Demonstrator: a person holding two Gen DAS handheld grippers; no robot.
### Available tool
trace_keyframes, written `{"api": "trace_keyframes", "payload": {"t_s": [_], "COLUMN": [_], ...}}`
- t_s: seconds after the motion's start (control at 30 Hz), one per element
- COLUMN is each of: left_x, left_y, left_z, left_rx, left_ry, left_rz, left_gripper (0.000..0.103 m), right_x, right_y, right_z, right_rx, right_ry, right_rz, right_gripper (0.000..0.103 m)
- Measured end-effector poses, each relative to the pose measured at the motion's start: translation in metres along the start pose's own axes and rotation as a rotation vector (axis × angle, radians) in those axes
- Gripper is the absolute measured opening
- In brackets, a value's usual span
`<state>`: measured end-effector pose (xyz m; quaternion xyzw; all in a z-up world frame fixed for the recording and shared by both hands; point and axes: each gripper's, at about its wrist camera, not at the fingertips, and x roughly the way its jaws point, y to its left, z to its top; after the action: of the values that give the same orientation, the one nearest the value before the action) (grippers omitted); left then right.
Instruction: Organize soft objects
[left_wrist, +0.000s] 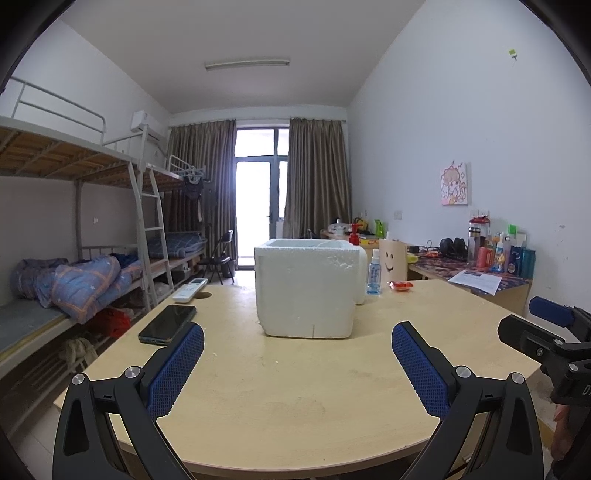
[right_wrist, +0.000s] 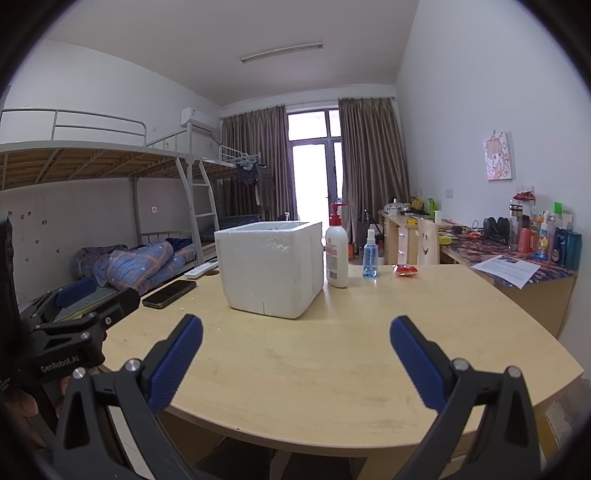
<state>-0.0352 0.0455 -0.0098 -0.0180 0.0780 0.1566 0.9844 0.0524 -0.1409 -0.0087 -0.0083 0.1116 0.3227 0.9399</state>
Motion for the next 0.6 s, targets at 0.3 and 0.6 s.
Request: {"api": "trace_keyframes", "payload": {"t_s": [0.3, 0.6], "left_x": [-0.0027, -0.0012], "left_y": [-0.0005, -0.0030], "left_z": [0.0020, 0.0019], "left_rx": [0.012, 0.019], "left_ry": [-0.007, 0.001], "left_rz": [-0.009, -0.018], "left_gripper": [0.102, 0.102], "right_x": [-0.0008, -0.0008], "right_y": [0.0011, 0.0013], "right_z": [-0.0002, -0.0005], "right_rx": [-0.007, -0.011], "right_ry": [-0.003, 0.000], "right_rz": [0.000, -0.003], "right_gripper": [0.103, 0.102]}}
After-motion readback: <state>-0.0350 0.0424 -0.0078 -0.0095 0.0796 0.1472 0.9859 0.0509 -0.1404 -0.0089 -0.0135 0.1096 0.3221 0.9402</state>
